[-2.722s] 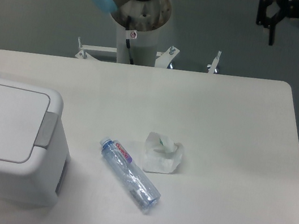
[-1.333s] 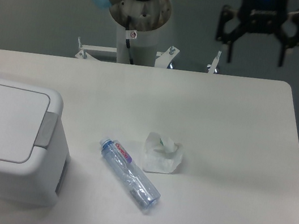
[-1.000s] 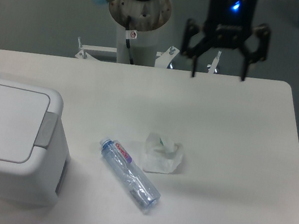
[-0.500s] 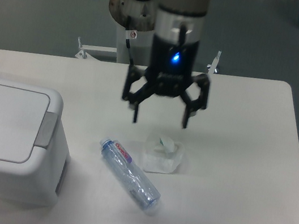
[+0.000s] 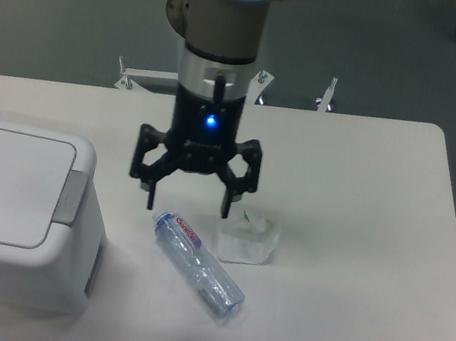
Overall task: Open the trash can
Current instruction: 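Move the gripper toward the white trash bin lid and lower it, then lower the gripper fingers onto the lid edge of the trash bin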
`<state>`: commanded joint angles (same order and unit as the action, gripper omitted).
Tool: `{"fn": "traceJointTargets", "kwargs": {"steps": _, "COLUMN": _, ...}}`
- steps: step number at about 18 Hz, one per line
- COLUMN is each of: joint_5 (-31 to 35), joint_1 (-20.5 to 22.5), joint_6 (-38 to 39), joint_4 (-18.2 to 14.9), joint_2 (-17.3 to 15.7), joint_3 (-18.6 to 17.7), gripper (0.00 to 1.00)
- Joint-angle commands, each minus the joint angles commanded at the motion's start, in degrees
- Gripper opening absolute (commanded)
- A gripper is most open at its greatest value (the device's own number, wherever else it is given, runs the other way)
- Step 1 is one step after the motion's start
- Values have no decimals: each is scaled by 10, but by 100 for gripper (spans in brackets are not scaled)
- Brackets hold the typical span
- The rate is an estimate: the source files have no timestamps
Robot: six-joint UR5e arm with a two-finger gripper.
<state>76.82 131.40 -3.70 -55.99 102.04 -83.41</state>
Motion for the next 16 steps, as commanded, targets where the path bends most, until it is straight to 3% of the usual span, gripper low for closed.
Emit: {"fn": "traceJointTargets", "kwargs": {"steps": 16, "joint_5": 2, "joint_1": -42, "joint_6": 15, "joint_4": 0, "joint_2": 8, "joint_3": -10, "gripper": 100}}
